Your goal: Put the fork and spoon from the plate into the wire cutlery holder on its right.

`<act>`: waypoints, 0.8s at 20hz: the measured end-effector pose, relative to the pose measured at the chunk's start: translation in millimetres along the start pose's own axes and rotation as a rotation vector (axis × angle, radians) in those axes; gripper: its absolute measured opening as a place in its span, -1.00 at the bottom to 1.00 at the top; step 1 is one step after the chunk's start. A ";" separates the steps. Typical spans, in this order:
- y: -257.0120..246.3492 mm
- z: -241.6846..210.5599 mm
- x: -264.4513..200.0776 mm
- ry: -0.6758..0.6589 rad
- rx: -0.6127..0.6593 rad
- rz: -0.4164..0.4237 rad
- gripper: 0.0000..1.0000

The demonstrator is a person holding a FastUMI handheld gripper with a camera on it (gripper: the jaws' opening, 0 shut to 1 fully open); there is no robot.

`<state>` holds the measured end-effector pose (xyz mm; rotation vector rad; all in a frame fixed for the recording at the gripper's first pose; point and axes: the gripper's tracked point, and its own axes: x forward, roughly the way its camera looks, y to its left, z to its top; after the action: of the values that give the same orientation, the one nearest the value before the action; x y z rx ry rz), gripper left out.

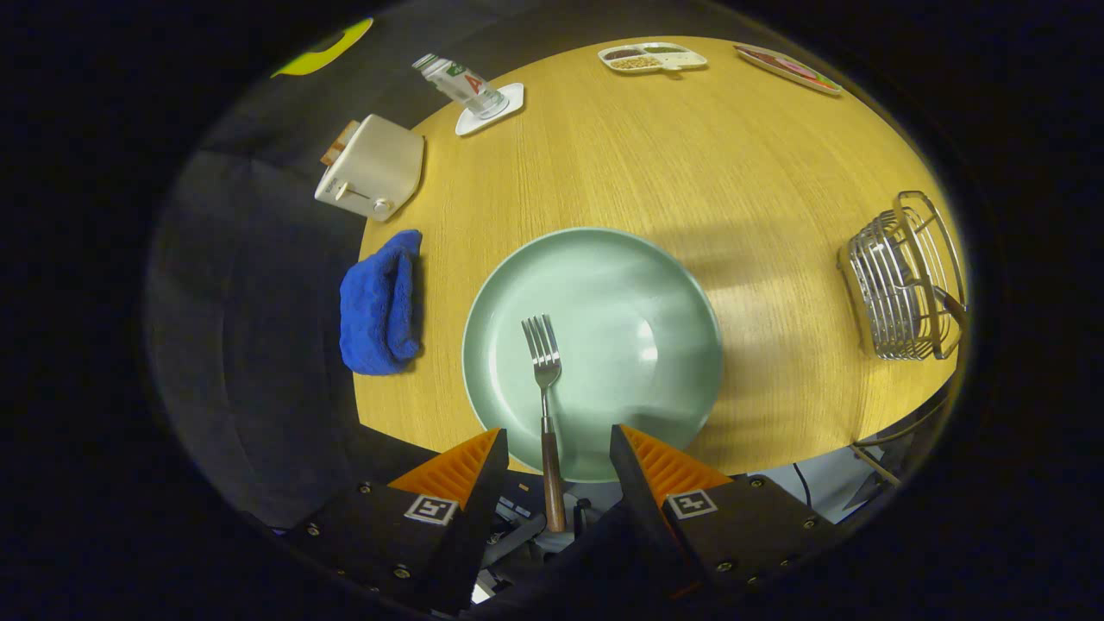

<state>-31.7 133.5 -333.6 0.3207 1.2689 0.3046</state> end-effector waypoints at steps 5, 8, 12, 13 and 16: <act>1.9 -11.6 29.8 0.078 -0.047 -0.055 0.47; 2.8 -19.6 38.4 0.123 -0.033 -0.045 -0.23; 4.7 -22.9 41.4 0.149 -0.010 -0.040 -0.85; 3.1 -22.4 39.2 0.145 -0.018 -0.035 -0.85; 4.3 -14.1 33.5 0.107 -0.014 -0.020 -0.99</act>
<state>-36.5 151.7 -365.0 0.2823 1.3739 0.3167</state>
